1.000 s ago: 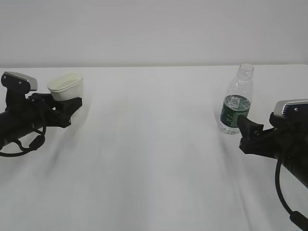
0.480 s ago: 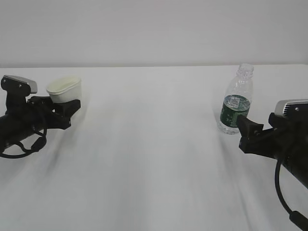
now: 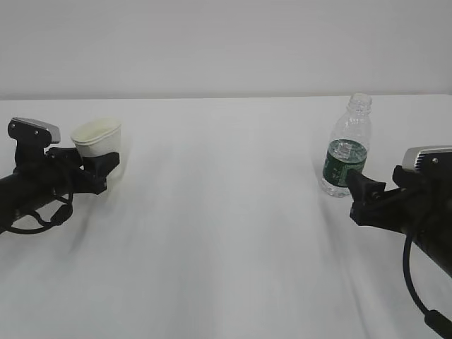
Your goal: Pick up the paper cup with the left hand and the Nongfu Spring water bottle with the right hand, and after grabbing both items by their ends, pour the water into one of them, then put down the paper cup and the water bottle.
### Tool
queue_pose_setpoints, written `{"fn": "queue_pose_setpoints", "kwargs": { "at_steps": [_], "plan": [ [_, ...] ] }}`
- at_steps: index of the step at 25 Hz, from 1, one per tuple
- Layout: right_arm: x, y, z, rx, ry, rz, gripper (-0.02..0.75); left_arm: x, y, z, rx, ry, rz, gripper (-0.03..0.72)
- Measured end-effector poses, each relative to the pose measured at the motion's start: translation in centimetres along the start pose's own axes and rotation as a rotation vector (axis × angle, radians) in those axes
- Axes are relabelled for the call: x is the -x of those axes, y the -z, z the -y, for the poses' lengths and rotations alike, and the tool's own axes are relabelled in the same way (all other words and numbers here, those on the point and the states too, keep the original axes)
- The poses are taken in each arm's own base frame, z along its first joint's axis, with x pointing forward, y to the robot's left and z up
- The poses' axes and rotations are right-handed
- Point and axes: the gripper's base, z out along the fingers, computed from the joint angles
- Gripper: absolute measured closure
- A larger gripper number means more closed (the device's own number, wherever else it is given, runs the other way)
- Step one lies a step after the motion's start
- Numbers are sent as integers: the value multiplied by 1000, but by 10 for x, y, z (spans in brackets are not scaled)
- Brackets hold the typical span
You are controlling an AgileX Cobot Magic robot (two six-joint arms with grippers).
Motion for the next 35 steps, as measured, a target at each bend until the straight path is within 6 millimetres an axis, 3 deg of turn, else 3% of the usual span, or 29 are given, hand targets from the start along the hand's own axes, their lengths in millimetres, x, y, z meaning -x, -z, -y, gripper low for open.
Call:
{"fn": "queue_pose_setpoints", "kwargs": {
  "at_steps": [9,25,35],
  "plan": [
    [0,0,0,0,-1,0,144,-14,-12,-5,4,6,-15,285],
    [0,0,-1,13,2,0,144,-21,-21,-10,13,21,29,284],
    [0,0,-1,14,-3,0,144,-22,-21,-9,-5,12,21,179]
  ]
}}
